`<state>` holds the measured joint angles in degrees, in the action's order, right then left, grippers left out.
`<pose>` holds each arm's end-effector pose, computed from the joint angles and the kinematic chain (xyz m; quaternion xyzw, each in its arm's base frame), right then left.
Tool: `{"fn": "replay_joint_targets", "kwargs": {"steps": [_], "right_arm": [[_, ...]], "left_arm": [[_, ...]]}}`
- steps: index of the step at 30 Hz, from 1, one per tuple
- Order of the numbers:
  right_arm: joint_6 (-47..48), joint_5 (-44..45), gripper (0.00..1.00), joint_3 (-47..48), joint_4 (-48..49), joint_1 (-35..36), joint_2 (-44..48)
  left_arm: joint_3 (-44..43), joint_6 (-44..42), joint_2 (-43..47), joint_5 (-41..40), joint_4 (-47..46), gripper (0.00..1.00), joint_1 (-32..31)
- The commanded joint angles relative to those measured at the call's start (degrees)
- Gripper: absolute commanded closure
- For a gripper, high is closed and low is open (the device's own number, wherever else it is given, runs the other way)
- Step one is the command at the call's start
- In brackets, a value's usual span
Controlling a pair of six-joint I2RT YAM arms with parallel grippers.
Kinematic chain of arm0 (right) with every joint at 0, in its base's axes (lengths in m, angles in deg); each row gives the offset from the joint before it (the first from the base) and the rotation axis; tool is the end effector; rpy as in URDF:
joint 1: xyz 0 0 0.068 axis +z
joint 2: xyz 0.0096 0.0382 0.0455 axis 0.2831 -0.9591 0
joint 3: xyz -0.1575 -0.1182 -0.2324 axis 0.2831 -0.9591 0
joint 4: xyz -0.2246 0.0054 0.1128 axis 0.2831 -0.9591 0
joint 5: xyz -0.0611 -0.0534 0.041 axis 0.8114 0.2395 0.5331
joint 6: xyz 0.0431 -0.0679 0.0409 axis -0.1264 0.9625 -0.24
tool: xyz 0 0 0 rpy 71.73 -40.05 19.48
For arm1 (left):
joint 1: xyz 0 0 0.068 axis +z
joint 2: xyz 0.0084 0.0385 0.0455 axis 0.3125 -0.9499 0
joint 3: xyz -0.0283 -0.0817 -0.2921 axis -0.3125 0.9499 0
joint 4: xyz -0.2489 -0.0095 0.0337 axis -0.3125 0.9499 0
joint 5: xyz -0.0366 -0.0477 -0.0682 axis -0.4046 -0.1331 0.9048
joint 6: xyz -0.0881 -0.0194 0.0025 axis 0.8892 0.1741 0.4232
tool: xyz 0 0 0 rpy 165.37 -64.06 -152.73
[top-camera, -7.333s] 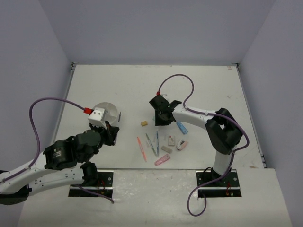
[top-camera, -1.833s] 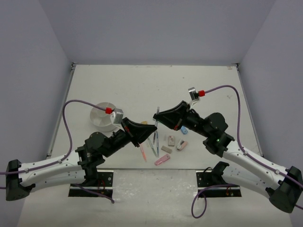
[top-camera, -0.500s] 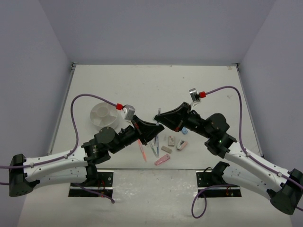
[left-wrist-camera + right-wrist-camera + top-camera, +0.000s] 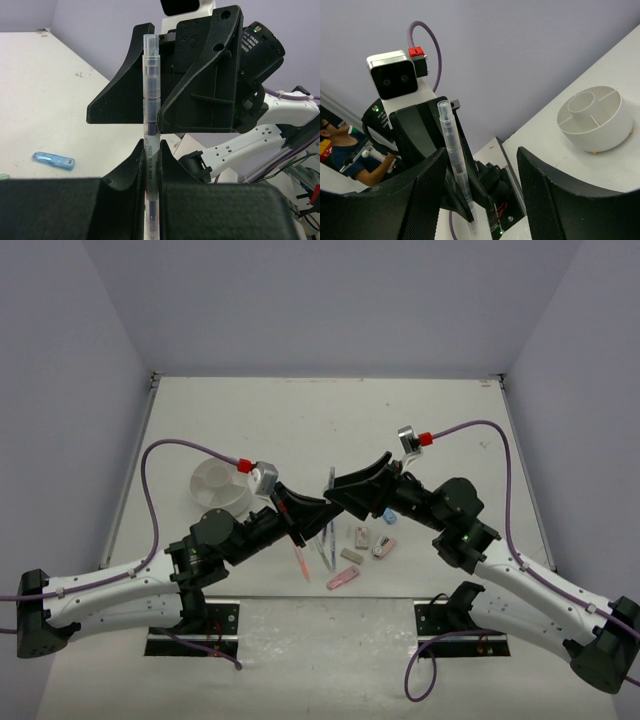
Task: Sort the stationery into containers
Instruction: Close the pen cap on the pen.
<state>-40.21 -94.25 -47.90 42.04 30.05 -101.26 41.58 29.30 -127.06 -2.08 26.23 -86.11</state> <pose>0.1266 0.1747 0.3915 -0.1328 0.6005 0.6493 0.4474 0.0906 -0.1910 0.3731 0.1355 0.6268 -0.5614 0.5231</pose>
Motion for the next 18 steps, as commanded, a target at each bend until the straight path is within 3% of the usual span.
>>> {"fn": "replay_joint_targets", "kwargs": {"steps": [1,18], "right_arm": [[2.5,-2.7,0.39,4.0,-1.5,0.0,1.8],[8.3,1.7,0.45,9.4,-10.5,0.0,2.3]], "left_arm": [[-2.8,-2.2,0.4,-0.5,0.0,1.00,0.0],[-1.3,-2.2,-1.1,4.8,-0.5,1.00,0.0]]}}
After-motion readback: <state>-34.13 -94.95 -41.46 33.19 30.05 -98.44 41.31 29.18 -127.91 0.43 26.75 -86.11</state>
